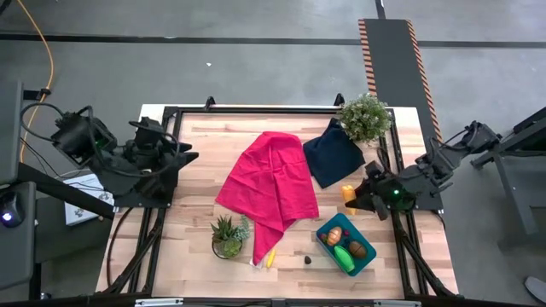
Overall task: Pick and placing Produce into tupperware
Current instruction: Put the banana into the blue bin
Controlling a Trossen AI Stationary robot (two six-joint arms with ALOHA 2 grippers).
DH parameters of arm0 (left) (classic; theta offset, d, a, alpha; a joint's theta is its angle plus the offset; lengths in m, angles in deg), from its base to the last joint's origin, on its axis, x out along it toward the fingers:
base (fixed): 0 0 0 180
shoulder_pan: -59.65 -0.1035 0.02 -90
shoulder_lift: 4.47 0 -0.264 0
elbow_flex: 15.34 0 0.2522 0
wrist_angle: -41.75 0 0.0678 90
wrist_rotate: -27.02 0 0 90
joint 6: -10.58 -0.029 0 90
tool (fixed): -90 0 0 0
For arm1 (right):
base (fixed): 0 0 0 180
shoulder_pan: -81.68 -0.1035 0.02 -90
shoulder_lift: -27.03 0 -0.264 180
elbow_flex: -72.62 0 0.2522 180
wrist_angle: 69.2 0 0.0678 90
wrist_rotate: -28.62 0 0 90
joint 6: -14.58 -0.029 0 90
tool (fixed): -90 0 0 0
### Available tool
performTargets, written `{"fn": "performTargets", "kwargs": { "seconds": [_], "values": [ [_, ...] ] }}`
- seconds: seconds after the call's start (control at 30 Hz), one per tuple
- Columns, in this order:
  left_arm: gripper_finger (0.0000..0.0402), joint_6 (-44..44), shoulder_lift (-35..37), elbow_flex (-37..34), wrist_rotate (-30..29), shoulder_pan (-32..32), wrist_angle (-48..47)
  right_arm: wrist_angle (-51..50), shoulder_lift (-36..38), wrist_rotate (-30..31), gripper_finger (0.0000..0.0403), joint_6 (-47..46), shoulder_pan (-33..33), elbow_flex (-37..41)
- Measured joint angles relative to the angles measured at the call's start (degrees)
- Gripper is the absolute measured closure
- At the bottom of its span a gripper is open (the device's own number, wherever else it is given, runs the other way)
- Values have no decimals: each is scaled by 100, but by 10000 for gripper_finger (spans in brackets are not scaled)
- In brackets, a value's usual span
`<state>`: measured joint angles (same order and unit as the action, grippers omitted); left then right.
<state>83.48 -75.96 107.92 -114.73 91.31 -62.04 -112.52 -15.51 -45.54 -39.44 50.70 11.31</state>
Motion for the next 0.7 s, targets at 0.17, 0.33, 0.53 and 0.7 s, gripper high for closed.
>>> {"fn": "performTargets", "kwargs": {
  "seconds": [0.17,0.33,0.53,0.7],
  "values": [
    [233,606,499,-971,7,-4,1,-1052,-550,-260,258,-266,0,-887],
    [236,864,935,-1709,67,-2,29,-1799,-1195,-451,259,-690,0,-1528],
    [236,791,1391,-2511,356,0,387,-2149,-1919,-732,259,-1494,-102,-1764],
    [236,661,1776,-3216,525,0,870,-2162,-2462,-1021,259,-2153,-315,-1764]
  ]
}}
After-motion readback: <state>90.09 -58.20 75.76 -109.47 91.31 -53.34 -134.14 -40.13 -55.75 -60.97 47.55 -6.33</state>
